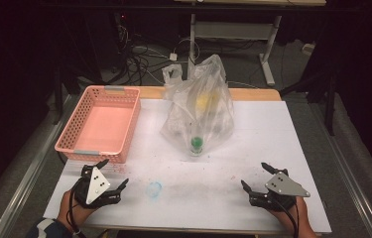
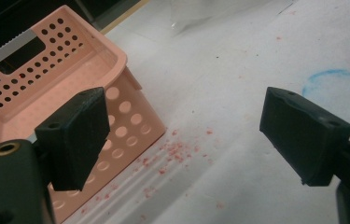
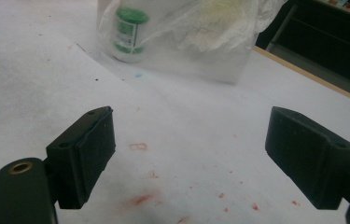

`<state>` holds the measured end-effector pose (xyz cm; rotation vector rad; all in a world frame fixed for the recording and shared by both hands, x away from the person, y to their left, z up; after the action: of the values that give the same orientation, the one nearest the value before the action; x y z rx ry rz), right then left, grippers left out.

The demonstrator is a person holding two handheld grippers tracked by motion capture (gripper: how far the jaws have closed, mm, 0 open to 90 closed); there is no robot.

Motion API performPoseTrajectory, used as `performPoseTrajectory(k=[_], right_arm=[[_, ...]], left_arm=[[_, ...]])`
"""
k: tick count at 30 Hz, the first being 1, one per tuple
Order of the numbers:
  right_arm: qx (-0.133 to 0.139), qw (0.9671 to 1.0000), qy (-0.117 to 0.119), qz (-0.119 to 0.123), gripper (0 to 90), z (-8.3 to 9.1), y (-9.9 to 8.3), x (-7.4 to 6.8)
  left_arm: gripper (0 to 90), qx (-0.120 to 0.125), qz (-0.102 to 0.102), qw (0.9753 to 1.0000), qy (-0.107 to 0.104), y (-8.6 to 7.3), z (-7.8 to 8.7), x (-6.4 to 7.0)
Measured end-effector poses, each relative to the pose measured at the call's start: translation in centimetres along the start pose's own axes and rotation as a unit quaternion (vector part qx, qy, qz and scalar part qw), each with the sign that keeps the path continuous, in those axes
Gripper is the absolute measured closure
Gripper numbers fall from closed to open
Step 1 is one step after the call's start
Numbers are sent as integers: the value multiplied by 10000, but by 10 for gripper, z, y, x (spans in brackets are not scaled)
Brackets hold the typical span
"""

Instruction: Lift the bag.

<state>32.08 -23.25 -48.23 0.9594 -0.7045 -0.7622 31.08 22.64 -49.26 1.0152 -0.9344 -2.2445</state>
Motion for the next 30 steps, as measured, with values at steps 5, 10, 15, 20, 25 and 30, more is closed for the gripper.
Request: performPoseTrajectory(k=[5,10,15,20,25,30], right_arm=[[42,10000,-9,8,169,2,2,-1],[30,10000,0,14,169,1,2,-1],[51,10000,-7,8,169,2,2,0],[67,10000,-14,19,169,3,3,0],[66,10000,-3,17,169,2,3,-1],[44,10000,-13,0,169,2,3,0]], left_arm=[[157,-8,-43,10000,-8,0,0,1],[157,0,-28,10000,-17,0,0,0],[157,-24,-60,10000,-37,1,-1,0],[157,-19,-57,10000,-45,0,0,0],[157,-13,-59,10000,-60,1,-1,0],[157,-16,-35,10000,-59,1,-3,-2]])
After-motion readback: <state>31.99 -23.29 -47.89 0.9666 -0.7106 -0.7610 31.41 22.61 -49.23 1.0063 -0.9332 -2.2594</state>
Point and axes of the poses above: each handheld gripper's, and its own axes: z roughly backward along the jaws, y roughly out of its top, x roughly to its right, the point moved 5 cm from there along -z, roughly forward along the jaws, and after that the axes turned 6 degrees about -z, right-handed, at the moved point
